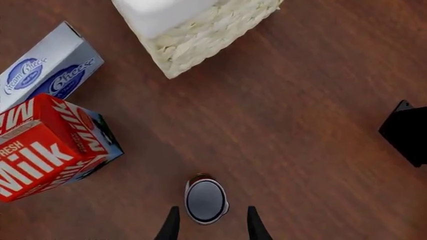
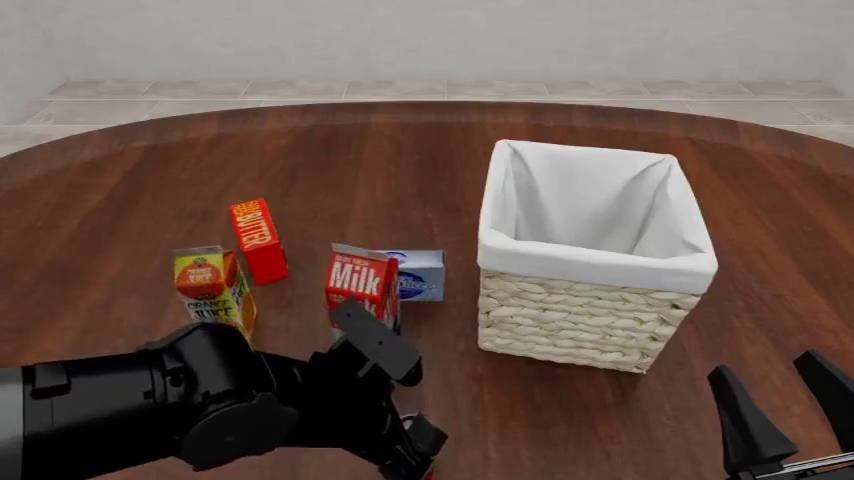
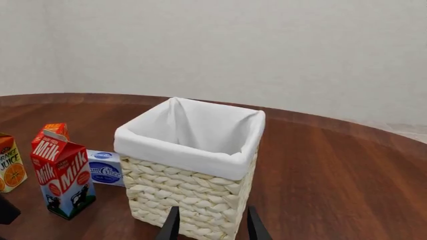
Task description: Pick up the alphabet soup and the tomato sauce, and put them in the basket.
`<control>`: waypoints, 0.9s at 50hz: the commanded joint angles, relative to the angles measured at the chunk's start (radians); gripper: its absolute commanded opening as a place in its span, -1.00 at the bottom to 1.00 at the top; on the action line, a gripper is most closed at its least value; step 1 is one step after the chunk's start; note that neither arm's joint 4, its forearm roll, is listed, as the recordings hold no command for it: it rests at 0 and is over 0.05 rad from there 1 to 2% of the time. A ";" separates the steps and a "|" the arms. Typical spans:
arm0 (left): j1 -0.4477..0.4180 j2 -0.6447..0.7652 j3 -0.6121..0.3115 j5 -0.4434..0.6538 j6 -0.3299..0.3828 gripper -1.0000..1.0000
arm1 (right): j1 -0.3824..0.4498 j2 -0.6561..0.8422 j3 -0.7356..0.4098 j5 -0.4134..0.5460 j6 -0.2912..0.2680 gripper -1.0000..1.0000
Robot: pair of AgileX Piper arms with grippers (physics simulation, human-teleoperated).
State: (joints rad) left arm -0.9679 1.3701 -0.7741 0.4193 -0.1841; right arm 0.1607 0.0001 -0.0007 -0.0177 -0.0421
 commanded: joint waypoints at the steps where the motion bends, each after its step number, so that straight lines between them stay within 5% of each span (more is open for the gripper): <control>1: 0.012 0.000 0.011 -0.004 0.004 1.00 | 0.002 0.000 0.000 0.001 -0.001 1.00; 45: 0.012 0.030 0.078 -0.089 -0.030 1.00 | 0.001 0.000 0.000 -0.001 0.000 1.00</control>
State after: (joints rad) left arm -0.9581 1.3919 -0.7109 0.3492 -0.2082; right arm 0.1621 0.0001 -0.0008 -0.0185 -0.0415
